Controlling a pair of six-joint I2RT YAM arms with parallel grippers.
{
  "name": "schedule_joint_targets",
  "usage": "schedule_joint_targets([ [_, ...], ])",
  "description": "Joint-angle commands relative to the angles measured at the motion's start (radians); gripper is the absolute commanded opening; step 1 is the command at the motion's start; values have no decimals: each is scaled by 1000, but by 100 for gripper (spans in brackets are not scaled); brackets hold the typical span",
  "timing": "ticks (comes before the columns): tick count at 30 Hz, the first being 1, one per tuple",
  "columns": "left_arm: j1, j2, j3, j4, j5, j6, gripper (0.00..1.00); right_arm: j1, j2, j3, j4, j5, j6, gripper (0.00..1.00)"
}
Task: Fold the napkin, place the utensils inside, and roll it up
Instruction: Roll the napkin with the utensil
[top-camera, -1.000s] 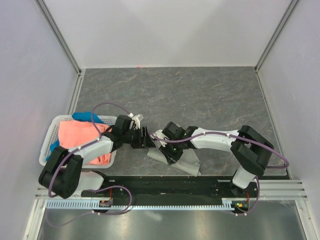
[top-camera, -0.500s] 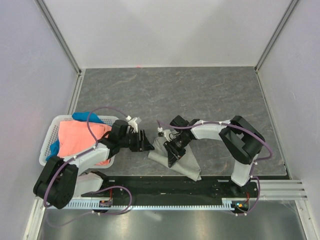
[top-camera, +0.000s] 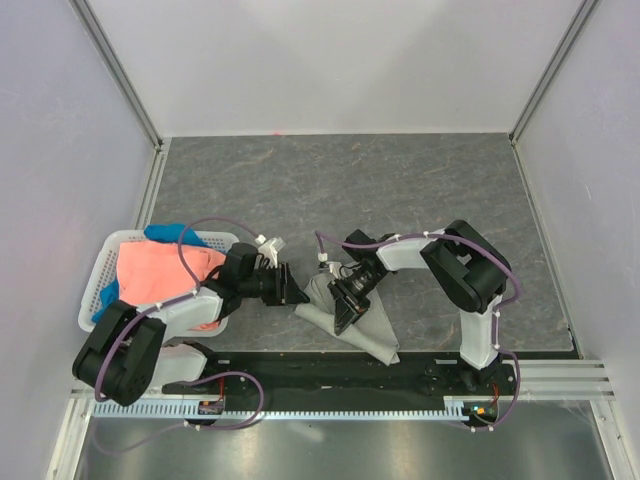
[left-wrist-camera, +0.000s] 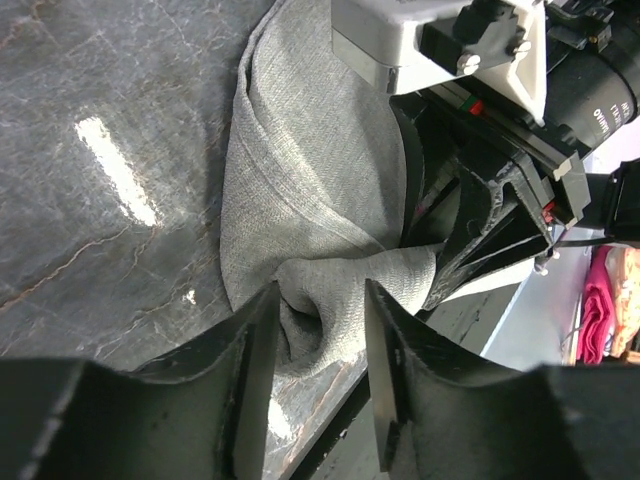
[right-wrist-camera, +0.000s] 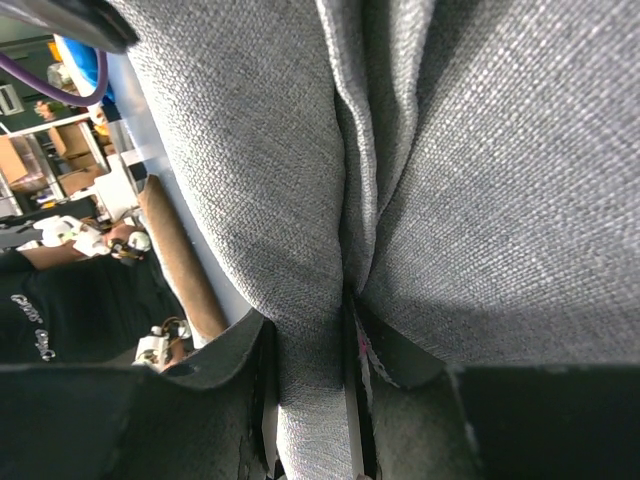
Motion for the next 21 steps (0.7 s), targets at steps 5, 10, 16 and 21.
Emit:
schedule_joint_targets([
  [5, -4, 61, -11, 96, 72, -21, 34, -15, 63, 17, 11, 86, -45, 23],
  [10, -6, 114, -6, 110, 90, -37, 17, -24, 64, 26, 11, 91, -39, 24],
  [16, -6, 141, 15, 40, 32, -38, 2, -32, -22, 40, -14, 154, -18, 47],
  [21, -6, 160, 43, -21, 9, -41, 2, -27, -186, 57, -34, 295, 18, 60],
])
